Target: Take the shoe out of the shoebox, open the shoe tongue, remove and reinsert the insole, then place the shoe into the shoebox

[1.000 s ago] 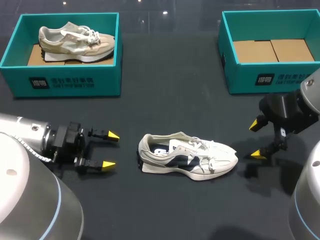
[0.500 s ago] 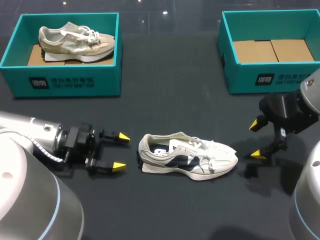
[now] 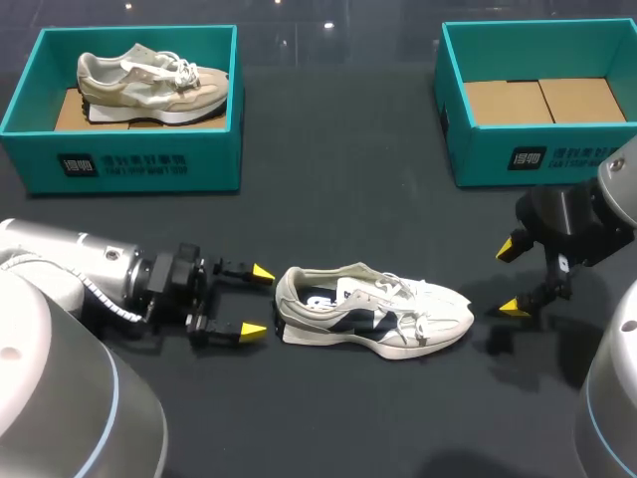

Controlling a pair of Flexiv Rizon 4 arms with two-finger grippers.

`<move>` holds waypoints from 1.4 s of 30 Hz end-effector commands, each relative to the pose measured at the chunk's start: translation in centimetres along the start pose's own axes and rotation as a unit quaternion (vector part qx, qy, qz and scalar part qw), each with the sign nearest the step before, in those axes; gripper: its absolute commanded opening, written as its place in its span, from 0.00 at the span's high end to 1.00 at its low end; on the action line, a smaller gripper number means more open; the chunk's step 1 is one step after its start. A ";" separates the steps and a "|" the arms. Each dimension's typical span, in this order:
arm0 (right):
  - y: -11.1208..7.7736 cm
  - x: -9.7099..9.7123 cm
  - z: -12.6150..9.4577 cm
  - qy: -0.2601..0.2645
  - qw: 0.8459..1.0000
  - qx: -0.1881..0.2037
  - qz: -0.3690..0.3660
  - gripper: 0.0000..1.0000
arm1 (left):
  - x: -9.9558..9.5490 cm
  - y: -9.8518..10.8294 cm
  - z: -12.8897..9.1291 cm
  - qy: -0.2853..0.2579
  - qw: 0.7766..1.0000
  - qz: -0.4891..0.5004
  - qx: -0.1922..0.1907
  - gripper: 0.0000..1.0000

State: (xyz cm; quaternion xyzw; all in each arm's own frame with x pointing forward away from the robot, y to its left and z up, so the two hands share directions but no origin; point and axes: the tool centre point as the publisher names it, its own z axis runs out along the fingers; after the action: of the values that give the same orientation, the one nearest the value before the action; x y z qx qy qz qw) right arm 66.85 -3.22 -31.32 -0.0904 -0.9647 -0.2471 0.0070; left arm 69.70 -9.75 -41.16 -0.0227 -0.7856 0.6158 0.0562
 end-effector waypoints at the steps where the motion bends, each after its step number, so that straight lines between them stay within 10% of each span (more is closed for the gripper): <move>1: 0.0 0.2 0.0 -0.002 1.000 0.001 0.000 0.00 | -0.4 0.2 0.8 0.005 1.000 -0.002 0.002 0.00; 42: 0.0 0.2 0.0 -0.002 1.000 0.001 0.000 0.00 | -0.5 -0.5 4.7 -0.003 1.000 -0.002 0.013 0.00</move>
State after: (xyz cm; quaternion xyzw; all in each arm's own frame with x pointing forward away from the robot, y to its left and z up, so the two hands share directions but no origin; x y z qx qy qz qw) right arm 66.85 -3.22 -31.32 -0.0904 -0.9647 -0.2471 0.0070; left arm 69.74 -14.08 -41.56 -0.0197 -0.7780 0.6253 0.0575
